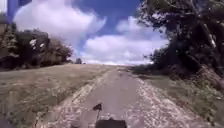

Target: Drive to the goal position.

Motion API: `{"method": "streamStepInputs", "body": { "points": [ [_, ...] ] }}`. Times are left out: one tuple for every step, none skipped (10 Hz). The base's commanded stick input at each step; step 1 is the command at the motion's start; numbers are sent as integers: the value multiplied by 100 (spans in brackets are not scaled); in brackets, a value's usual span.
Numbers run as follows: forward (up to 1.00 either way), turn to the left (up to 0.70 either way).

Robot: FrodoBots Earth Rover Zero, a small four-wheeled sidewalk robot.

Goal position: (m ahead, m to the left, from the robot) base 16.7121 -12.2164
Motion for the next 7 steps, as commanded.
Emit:
{"method": "streamStepInputs", "body": {
  "points": [
    [100, 1],
    [100, 1],
    [100, 1],
    [100, 1],
    [100, 1],
    [100, 1],
    [100, 1]
  ]
}}
